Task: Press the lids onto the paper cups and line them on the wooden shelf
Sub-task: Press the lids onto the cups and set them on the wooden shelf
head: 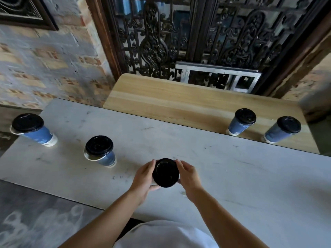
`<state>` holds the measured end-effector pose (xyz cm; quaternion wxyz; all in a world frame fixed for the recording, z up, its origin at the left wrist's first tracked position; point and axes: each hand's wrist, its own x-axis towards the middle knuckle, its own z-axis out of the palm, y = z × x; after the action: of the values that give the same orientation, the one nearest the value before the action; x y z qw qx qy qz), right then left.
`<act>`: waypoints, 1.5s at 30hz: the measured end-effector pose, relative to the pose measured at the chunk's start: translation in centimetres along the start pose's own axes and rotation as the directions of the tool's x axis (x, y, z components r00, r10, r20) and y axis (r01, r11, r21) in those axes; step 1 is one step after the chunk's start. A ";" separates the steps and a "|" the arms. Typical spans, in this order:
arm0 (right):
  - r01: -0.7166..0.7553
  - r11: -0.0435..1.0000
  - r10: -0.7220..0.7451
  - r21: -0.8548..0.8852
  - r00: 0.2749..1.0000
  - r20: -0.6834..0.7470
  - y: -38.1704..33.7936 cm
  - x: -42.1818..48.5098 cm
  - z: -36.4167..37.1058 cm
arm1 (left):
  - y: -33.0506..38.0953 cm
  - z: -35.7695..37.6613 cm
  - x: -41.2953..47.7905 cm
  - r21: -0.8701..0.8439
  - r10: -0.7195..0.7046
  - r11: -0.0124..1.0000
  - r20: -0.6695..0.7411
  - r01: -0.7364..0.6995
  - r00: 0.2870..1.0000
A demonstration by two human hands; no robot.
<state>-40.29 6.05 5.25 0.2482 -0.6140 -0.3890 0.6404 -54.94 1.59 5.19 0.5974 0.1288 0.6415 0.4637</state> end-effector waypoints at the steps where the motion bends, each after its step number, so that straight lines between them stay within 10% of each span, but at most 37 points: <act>1: 0.003 1.000 -0.003 -0.020 1.000 0.007 0.1 0.0 0.0 | 0.0 0.0 0.0 0.031 0.022 0.999 -0.004 -0.022 1.000; 17: -0.015 1.000 0.015 -0.002 1.000 0.020 0.0 0.4 -0.2 | 0.4 0.4 0.3 0.194 0.104 0.975 0.014 -0.105 0.994; 25: -0.078 0.899 0.032 0.432 0.993 0.112 3.0 -1.4 -0.4 | -0.7 1.6 -0.9 -0.045 0.018 0.999 -0.138 -0.024 0.990; 45: -0.007 0.970 -0.004 0.243 0.999 0.042 1.0 1.0 0.1 | 1.6 0.8 0.7 0.343 0.015 0.939 0.027 -0.023 1.000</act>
<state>-40.33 6.23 3.85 0.3128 -0.5655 -0.3122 0.6964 -55.03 3.32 6.08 0.5688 0.2427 0.7040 0.3491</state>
